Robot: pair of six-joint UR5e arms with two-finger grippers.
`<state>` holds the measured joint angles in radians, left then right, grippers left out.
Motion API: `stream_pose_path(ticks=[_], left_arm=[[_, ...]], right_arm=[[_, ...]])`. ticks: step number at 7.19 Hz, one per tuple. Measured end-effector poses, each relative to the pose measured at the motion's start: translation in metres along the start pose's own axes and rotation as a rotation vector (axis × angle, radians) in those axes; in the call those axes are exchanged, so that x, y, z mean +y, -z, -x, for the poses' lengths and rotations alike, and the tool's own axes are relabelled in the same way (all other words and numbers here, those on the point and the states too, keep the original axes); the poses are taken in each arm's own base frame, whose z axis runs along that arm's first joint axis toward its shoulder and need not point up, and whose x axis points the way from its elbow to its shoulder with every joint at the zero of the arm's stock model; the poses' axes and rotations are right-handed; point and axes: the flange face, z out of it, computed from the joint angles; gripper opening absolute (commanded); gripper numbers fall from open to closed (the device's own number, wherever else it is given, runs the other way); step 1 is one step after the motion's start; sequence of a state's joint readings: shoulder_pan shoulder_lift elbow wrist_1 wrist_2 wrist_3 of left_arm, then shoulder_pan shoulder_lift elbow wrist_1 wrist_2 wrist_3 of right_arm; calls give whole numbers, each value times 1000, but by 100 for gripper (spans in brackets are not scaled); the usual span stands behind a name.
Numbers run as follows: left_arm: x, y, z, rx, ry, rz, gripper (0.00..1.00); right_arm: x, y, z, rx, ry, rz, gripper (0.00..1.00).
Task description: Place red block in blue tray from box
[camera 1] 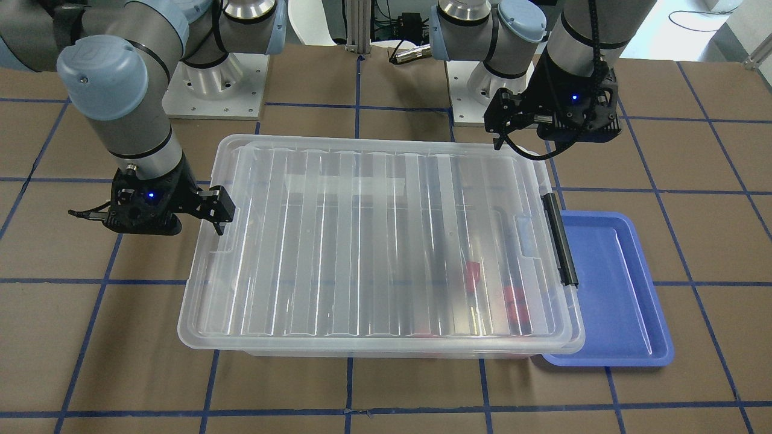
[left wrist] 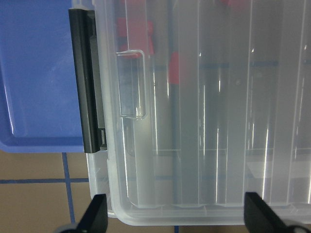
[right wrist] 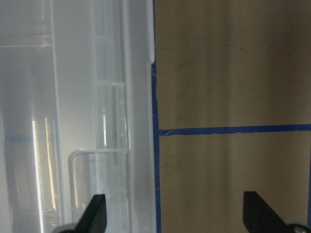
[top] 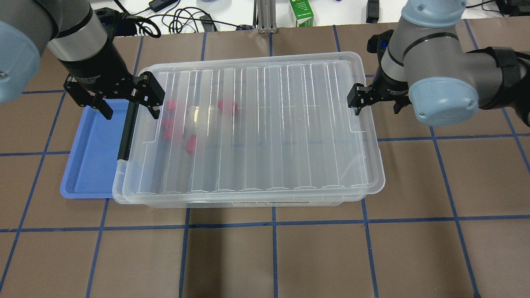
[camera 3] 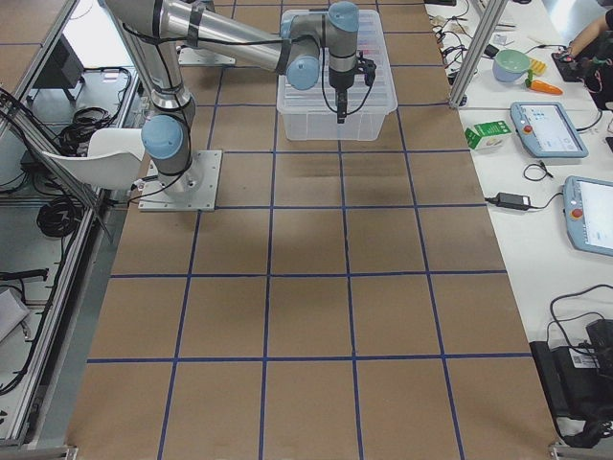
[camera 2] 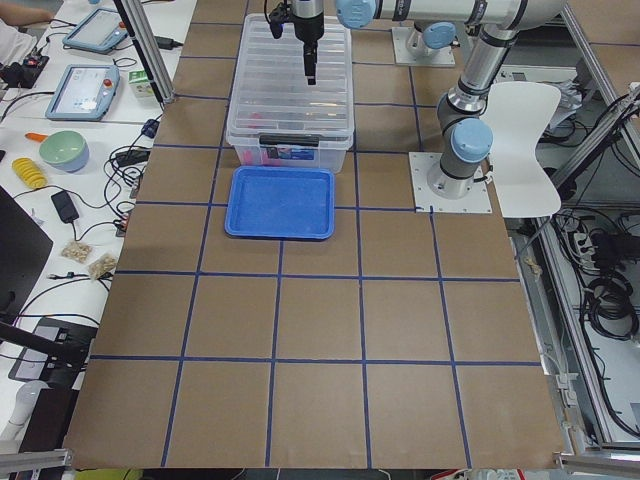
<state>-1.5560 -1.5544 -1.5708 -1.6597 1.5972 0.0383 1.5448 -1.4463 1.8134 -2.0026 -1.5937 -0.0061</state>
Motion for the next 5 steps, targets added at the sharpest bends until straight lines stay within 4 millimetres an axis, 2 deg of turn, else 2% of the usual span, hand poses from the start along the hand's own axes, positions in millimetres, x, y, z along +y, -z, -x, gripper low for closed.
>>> stream_pose_path(ticks=[3, 5], left_arm=[[0, 0, 1, 0, 1, 0, 100], [0, 0, 1, -1, 3, 0, 100]], right_arm=[[-3, -5, -17, 4, 51, 5, 100], [-9, -3, -54, 11, 83, 0, 100]])
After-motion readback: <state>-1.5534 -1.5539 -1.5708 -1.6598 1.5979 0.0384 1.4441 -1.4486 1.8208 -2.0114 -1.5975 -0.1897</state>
